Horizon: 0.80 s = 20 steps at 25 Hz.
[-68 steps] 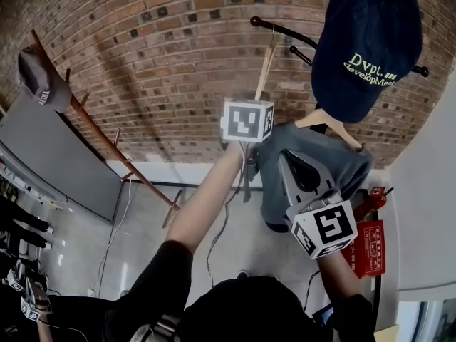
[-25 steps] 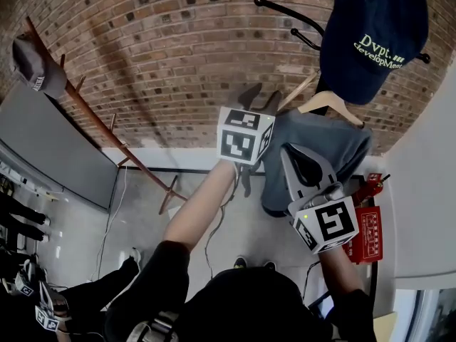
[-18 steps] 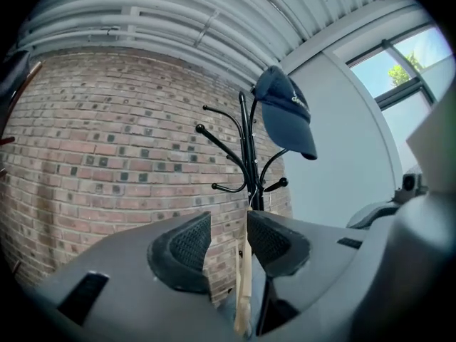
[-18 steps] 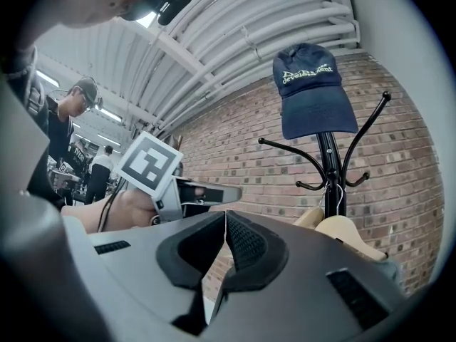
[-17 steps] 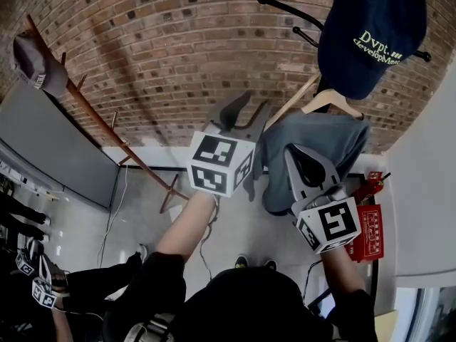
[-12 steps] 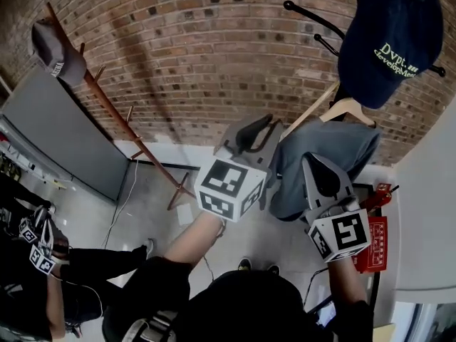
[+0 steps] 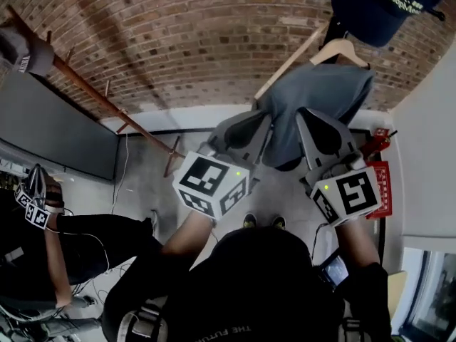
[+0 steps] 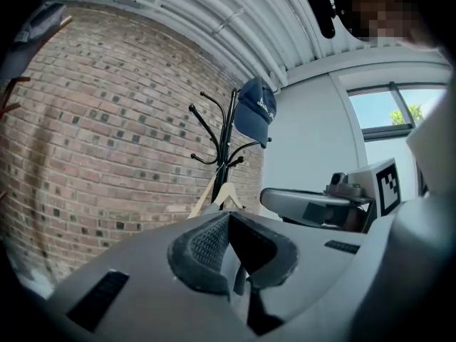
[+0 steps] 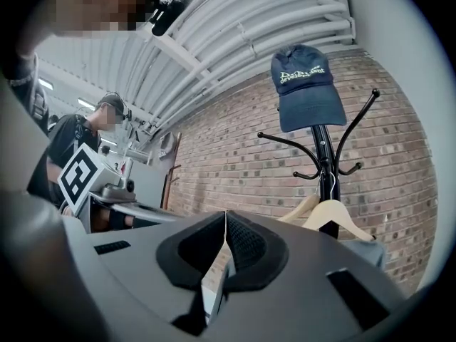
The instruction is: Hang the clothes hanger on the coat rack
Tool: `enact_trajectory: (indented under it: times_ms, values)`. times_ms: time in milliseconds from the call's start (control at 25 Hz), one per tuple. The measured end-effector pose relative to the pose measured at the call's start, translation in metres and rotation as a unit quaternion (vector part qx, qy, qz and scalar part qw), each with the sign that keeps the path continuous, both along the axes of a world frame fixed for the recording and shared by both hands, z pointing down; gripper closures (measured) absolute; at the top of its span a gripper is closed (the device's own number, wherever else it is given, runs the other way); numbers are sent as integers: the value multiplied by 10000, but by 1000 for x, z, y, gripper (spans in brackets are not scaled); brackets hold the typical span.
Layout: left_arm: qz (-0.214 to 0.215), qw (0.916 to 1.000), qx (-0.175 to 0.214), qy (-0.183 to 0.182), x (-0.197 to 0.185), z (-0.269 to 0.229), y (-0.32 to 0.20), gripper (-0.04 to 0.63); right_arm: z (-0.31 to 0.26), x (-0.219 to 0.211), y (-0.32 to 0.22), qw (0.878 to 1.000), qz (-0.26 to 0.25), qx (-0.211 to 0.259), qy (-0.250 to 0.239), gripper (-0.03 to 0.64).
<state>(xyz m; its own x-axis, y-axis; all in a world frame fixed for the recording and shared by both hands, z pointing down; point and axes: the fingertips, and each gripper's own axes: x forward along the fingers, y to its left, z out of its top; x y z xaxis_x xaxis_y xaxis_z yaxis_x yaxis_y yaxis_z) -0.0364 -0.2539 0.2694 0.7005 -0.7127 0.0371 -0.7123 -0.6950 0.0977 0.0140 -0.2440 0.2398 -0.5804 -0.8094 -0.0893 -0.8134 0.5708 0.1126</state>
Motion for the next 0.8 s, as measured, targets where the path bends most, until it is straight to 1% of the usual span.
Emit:
enact_trajectory:
  times_ms: [80,200,480,640,800]
  values:
    - [-3,10000,-72,2,1,6,2,575,2,4,0,9999,41,-115,-3,598]
    - [180,9994,-280,15,15,23,14,574,15,16,10,9994,190,-297,52,598]
    - [363,9987,-351,-74,28,29,19,574,20,37,16,9987,361,-334,101,598]
    - [448,9984,-344,-52,29,29,12,574,20,41,11,9985,433,-321,115,598]
    - [583,9976,-374,-86,38,33,10,574,23,47,10,9981,500,-344,83,598]
